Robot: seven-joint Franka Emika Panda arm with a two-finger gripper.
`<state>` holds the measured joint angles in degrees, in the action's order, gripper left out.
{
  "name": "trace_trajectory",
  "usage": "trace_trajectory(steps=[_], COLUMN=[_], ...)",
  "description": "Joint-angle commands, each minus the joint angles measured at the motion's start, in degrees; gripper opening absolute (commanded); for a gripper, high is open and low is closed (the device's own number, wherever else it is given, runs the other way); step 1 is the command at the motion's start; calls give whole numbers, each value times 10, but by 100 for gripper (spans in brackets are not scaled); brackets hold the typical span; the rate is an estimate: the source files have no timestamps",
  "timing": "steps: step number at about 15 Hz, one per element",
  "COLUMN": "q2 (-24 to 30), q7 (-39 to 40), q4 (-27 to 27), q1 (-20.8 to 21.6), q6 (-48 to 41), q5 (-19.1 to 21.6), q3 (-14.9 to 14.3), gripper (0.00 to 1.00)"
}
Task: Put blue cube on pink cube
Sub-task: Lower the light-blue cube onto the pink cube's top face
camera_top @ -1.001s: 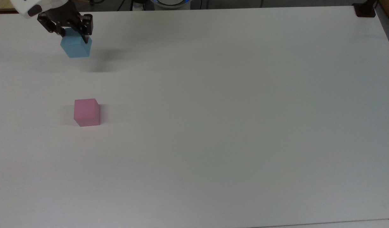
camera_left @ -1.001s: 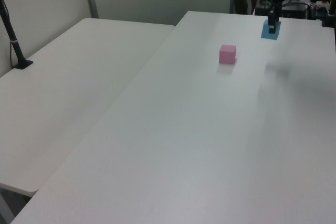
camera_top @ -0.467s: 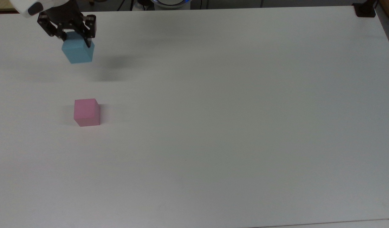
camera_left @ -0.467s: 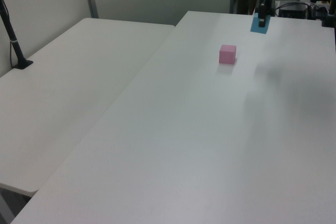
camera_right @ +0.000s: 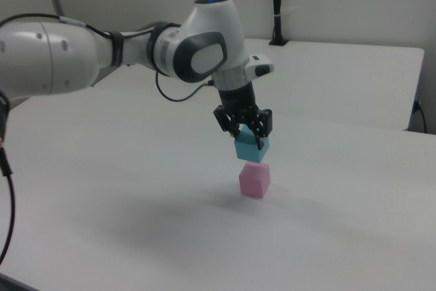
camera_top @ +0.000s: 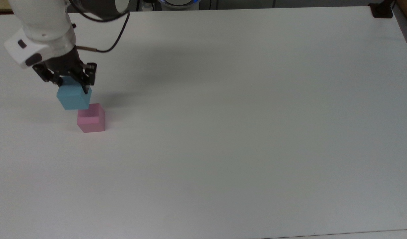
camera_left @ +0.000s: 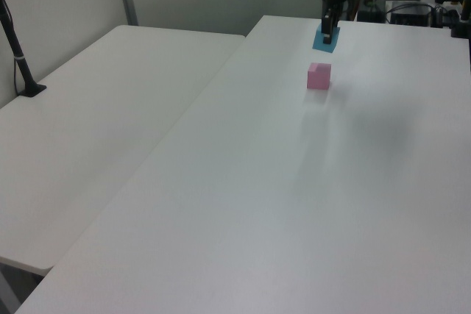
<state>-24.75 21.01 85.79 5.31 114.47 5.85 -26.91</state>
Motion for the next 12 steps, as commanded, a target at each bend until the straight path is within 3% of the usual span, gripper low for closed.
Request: trace_trajectory(steps=[1,10,12], q2=[-37,-46,-46], q7=[-4,25,37], q4=[-29,-5,-1], q1=[-3,-3,-4], q6=[19,20,20], q5=[14,8,7], q3=[3,14,14], gripper=[40,40,46])
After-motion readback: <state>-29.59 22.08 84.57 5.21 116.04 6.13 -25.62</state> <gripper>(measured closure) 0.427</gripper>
